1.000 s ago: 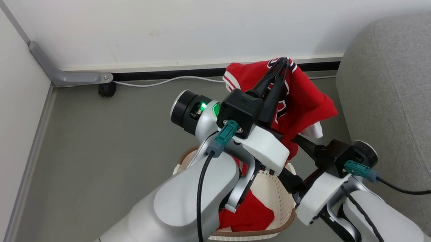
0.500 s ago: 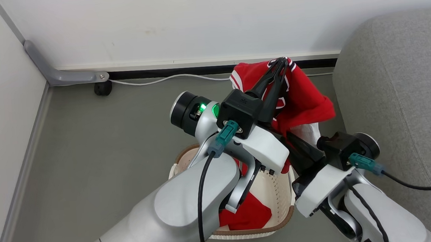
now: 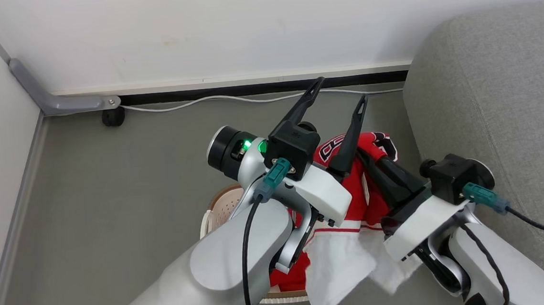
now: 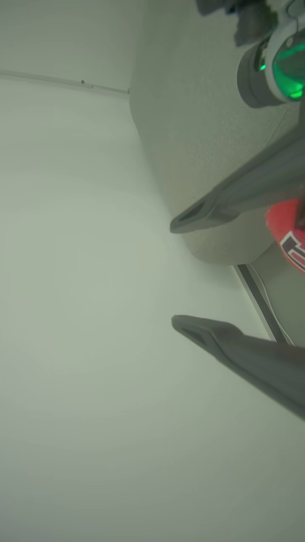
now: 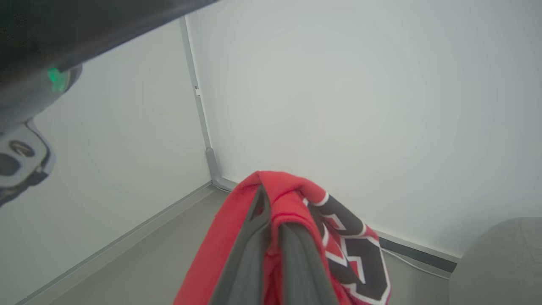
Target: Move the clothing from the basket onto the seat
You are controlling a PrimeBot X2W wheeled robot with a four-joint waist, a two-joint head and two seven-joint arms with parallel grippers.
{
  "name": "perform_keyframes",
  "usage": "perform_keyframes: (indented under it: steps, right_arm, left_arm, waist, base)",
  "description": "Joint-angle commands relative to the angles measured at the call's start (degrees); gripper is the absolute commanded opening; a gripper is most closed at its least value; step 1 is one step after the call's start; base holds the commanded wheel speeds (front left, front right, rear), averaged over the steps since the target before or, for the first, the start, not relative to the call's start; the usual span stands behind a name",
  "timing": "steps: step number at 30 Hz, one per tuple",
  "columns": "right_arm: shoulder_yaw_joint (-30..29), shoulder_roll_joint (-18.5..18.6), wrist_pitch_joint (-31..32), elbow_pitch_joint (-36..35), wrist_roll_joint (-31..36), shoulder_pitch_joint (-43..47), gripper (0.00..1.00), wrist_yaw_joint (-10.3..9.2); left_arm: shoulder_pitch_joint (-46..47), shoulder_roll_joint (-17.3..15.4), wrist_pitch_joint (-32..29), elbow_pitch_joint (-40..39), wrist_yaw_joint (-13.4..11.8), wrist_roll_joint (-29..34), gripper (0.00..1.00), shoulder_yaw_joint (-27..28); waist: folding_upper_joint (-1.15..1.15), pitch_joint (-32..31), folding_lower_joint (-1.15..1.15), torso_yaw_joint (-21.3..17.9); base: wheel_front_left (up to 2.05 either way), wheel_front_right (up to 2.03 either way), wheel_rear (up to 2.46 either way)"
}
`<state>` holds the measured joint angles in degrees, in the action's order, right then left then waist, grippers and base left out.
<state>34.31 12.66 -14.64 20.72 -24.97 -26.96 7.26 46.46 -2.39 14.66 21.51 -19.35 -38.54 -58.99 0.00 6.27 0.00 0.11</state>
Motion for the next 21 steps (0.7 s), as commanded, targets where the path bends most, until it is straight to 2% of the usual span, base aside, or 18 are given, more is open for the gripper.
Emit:
perform_keyframes:
  steps: [1,6,11,21]
  right_arm:
    - [-0.45,0.20,-0.36,-2.00,-0.62,0.44,0.00,0.23]
    - [-2.95,0.47,-0.36,-2.99,-1.41,1.02,0.00,0.23]
    - [-4.70,0.82,-0.36,-3.97,-1.77,1.78,0.00,0.23]
    - [-7.51,1.90,-0.36,-6.54,-2.71,1.88,0.00,0.23]
  left_arm:
    - [0.49,-0.49,0.34,-0.63,0.88,0.84,1.00,2.28]
    - [-1.30,-0.49,0.34,0.66,3.58,1.77,1.00,2.88]
    - [-2.82,-0.49,0.34,2.94,7.50,2.18,1.00,3.73]
    - [-4.32,-0.49,0.34,8.88,13.86,1.36,1.00,5.10]
  waist:
    - [0.00,-0.16,0.00,-0.58]
    - [0.00,-0.82,0.00,-2.58]
    - [0.00,-1.76,0.00,-5.21]
    - [0.00,-3.15,0.00,-11.96]
  base:
    - [0.00,0.00,0.00]
    - [0.00,0.00,0.00]
    - [0.00,0.00,0.00]
    - [0.00,0.00,0.00]
